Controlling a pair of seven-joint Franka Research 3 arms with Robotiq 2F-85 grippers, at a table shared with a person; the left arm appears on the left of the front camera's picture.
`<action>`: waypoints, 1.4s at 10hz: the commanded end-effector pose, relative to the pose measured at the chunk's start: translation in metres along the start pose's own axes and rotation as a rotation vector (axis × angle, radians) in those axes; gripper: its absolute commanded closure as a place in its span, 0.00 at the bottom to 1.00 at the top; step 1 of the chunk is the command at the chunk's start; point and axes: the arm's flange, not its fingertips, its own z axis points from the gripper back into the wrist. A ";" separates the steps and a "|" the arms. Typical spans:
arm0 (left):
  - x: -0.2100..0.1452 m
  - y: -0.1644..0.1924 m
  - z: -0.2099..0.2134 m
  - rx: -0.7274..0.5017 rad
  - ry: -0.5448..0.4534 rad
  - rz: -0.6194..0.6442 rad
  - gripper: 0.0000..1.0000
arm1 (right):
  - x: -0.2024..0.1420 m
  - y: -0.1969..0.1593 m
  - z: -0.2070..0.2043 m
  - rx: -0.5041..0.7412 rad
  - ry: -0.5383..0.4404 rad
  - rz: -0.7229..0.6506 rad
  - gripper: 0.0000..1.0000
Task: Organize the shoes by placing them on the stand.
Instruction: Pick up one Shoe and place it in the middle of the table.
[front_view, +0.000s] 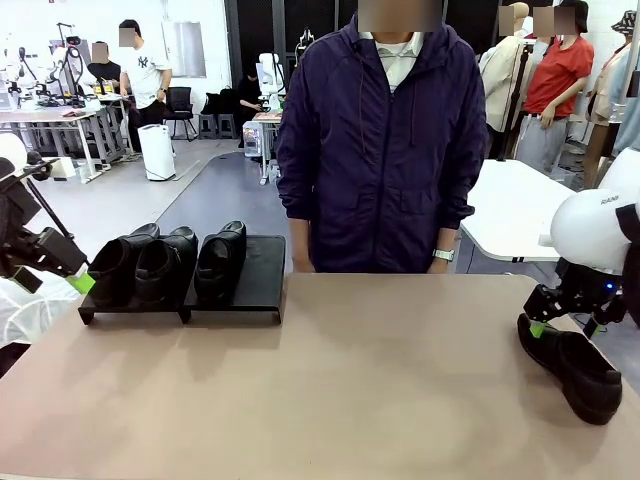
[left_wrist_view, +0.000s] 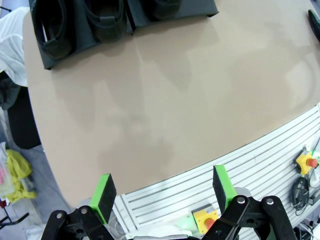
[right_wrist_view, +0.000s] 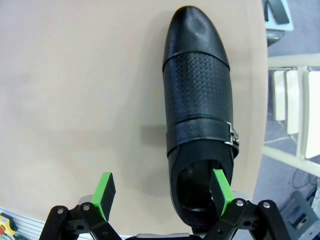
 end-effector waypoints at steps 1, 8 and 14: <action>0.001 0.002 0.003 0.000 0.011 -0.013 0.00 | 0.007 -0.003 -0.006 0.023 -0.008 0.037 0.00; 0.001 0.002 0.003 0.000 0.011 -0.013 0.00 | 0.005 -0.005 -0.034 0.028 0.028 0.118 0.00; 0.001 0.002 0.003 0.000 0.011 -0.013 0.00 | 0.004 -0.003 -0.044 0.027 0.111 0.159 1.00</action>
